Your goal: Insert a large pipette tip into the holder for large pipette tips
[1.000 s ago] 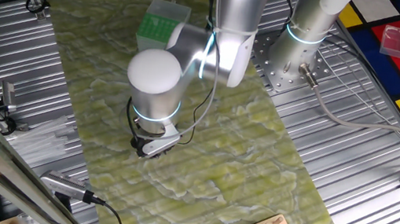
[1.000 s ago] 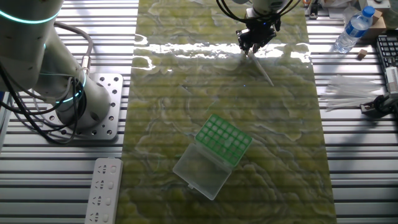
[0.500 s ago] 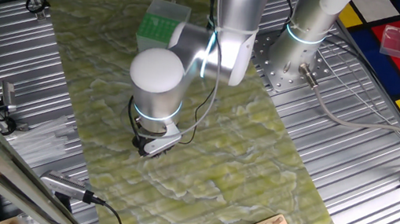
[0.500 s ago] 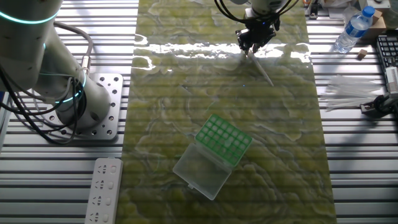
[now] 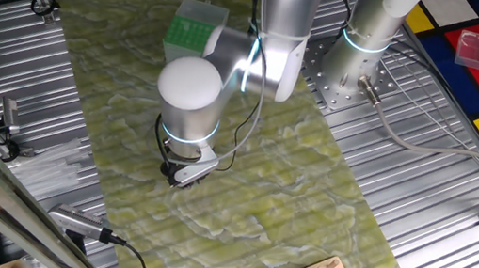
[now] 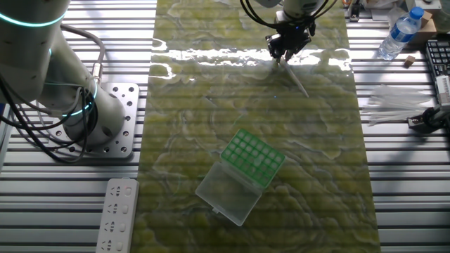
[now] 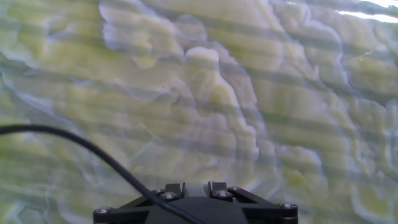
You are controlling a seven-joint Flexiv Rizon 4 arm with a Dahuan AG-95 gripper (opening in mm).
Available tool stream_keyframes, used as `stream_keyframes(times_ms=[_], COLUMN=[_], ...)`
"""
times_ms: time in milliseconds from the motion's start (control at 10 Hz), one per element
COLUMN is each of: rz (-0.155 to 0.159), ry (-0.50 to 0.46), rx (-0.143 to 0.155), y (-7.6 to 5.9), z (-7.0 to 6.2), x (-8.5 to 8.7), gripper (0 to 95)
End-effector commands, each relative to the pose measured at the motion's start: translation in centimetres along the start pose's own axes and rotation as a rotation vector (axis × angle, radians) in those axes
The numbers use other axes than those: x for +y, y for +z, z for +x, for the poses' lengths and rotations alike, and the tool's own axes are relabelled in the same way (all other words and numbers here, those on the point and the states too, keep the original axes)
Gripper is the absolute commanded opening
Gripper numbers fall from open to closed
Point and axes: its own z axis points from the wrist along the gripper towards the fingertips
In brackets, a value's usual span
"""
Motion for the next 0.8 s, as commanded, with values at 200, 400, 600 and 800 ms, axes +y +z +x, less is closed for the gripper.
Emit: stream_keyframes(times_ms=[200, 400, 600, 800], rz=[0.005, 0.005, 0.005, 0.005], ry=[0.0, 0.002, 0.003, 0.001], rx=[-0.001, -0.001, -0.002, -0.001], y=[0.07, 0.07, 0.08, 0.07], z=[0.14, 0.16, 0.16, 0.17], x=[0.01, 0.01, 0.01, 0.01], gripper=[19.0, 19.0, 19.0, 0.0])
